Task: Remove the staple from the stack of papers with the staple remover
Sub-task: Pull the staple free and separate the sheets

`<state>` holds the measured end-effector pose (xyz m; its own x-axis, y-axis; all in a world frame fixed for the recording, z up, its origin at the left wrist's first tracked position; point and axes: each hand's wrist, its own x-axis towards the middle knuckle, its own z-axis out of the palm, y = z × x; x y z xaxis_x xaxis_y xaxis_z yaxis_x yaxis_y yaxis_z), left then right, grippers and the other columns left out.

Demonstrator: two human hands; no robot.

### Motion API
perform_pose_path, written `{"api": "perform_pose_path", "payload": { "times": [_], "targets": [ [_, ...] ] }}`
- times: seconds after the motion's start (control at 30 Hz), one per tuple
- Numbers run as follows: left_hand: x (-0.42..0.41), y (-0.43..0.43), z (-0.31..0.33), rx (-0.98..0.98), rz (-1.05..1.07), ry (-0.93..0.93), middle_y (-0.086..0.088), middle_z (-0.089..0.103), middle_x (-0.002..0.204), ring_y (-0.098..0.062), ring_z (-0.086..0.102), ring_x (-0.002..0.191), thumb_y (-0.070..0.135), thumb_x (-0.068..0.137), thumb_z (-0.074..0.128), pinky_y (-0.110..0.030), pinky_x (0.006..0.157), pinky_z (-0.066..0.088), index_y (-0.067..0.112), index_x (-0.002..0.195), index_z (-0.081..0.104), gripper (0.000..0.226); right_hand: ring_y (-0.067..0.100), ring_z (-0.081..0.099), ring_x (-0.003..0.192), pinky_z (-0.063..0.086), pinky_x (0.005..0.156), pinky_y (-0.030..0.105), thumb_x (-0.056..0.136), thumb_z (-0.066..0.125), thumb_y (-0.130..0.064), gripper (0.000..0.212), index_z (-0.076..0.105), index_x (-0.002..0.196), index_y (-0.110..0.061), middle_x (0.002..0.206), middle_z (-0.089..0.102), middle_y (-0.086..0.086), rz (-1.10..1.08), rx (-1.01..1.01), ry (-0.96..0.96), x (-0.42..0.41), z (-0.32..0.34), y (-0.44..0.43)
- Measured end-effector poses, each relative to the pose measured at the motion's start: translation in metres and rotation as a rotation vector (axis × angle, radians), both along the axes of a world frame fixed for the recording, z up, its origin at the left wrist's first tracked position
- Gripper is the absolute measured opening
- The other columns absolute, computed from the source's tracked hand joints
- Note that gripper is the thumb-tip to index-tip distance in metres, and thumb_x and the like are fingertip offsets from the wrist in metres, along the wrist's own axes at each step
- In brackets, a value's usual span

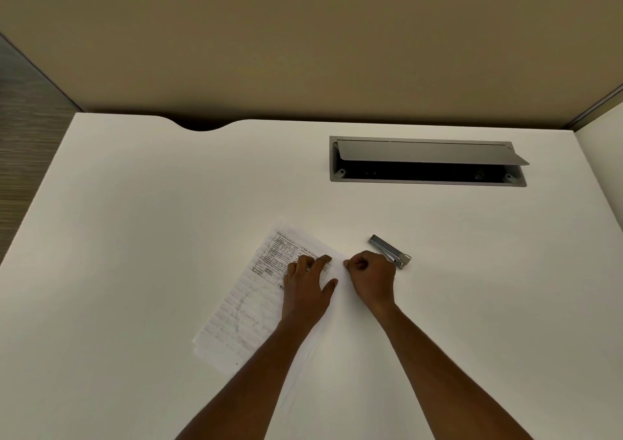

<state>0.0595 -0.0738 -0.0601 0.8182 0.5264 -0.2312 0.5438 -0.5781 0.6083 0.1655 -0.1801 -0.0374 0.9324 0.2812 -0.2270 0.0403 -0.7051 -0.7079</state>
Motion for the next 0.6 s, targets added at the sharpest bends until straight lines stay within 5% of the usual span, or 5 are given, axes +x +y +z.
{"api": "perform_pose_path", "payload": {
  "times": [0.23, 0.43, 0.6],
  "targets": [
    [0.001, 0.003, 0.0, -0.029, 0.015, -0.005, 0.0, 0.059, 0.12, -0.024, 0.048, 0.114, 0.041, 0.09, 0.073, -0.042, 0.099, 0.046, 0.03, 0.139, 0.059, 0.052, 0.018, 0.072, 0.08, 0.045, 0.067, 0.006, 0.083, 0.08, -0.009, 0.005, 0.079, 0.084, -0.004, 0.084, 0.078, 0.006, 0.02, 0.04, 0.06, 0.008, 0.003, -0.006],
    [0.001, 0.003, 0.001, -0.032, 0.014, -0.004, 0.0, 0.058, 0.118, -0.024, 0.048, 0.114, 0.042, 0.091, 0.073, -0.041, 0.098, 0.045, 0.03, 0.14, 0.058, 0.053, 0.019, 0.065, 0.077, 0.049, 0.073, 0.018, 0.083, 0.081, -0.012, 0.017, 0.075, 0.096, -0.003, 0.08, 0.072, 0.009, 0.004, 0.062, 0.068, 0.007, 0.004, -0.008],
    [0.0, 0.003, 0.0, -0.03, 0.014, -0.001, 0.0, 0.058, 0.12, -0.025, 0.048, 0.115, 0.043, 0.091, 0.072, -0.043, 0.1, 0.045, 0.03, 0.14, 0.058, 0.053, 0.026, 0.067, 0.103, 0.046, 0.09, 0.021, 0.094, 0.066, -0.006, 0.021, 0.074, 0.112, 0.0, 0.107, 0.071, 0.015, 0.074, -0.042, -0.059, -0.002, 0.007, -0.011]
  ]
}}
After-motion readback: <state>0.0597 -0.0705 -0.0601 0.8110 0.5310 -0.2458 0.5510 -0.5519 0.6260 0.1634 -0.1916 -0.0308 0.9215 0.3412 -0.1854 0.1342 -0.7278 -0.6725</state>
